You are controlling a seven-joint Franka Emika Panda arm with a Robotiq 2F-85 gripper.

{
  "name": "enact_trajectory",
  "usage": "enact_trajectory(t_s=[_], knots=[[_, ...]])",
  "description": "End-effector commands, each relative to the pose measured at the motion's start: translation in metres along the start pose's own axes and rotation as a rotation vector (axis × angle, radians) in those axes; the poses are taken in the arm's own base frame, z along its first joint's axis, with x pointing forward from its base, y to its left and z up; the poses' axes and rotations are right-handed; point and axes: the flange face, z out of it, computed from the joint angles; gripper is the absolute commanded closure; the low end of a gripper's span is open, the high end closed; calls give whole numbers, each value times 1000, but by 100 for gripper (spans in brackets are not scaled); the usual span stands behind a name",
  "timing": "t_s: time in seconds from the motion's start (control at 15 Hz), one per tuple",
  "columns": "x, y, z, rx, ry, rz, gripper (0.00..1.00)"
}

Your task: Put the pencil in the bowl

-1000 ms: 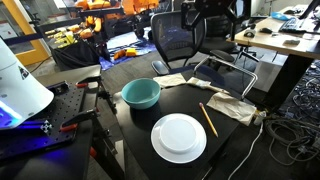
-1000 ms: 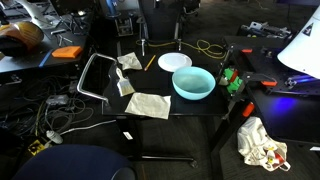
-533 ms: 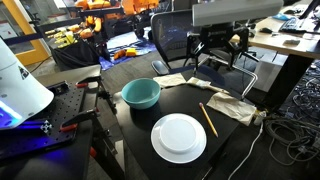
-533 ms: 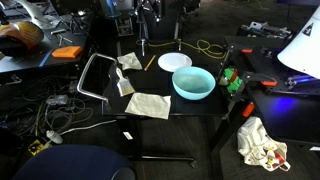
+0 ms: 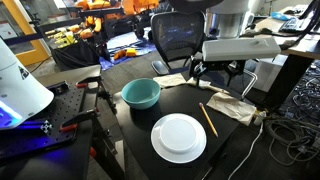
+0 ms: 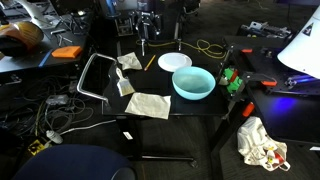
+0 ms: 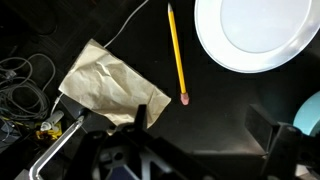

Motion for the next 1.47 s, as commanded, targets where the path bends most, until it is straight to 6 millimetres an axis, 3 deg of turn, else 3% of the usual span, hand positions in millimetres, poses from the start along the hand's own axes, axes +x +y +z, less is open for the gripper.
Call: enact_trajectory(t_s=[0.0,0.73,1.4], knots=[[0,8,16,17,28,-1,0],[3,-12,63,63,15,33,0],[12,-1,100,52,11,142,0]])
